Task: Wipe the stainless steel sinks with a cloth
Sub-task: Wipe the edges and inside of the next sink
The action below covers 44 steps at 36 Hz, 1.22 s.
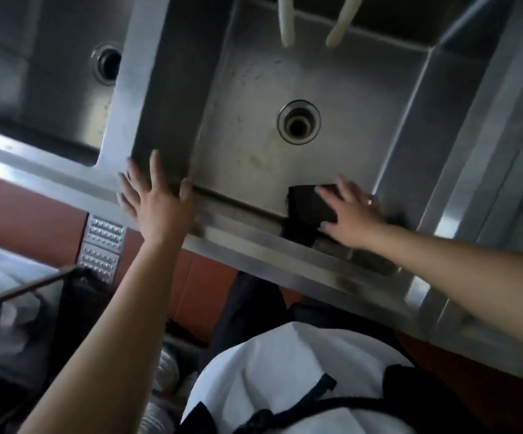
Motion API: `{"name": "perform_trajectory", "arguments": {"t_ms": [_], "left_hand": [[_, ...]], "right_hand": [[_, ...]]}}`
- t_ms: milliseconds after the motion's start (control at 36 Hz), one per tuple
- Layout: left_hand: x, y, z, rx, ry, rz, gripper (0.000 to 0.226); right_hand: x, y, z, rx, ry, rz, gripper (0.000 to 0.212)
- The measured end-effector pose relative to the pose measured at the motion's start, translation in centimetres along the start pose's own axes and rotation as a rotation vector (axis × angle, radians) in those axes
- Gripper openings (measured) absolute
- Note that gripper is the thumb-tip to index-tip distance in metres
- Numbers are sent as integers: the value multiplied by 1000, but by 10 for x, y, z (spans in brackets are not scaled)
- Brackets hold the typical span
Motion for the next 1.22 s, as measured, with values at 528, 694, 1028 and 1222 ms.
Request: {"name": "perform_trajectory", "arguments": {"t_ms": [528,694,1028,1222], "left_hand": [[-22,-38,-34,-247,534,232,61],[-24,-39,-34,-245,523,245,61],[-27,-38,-32,-217,538,248,62],[-28,-38,-30,-231,552,230,61]], "right_hand": [[100,-103,31,-649,476,-281,75],[160,-78,-15,-722,676,-283,67],[248,-70,-149,-212,235,-73,62],[203,-64,-65,-671,628,-266,70]]}}
Point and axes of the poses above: each hand's wrist, its own x-axis towards the middle knuckle, its own y-axis out of the back of the hand, z = x × y, the point moved 8 cm from there along x, towards the middle knuckle, and after that the axes turned 9 degrees about y, right-handed, at the moved point
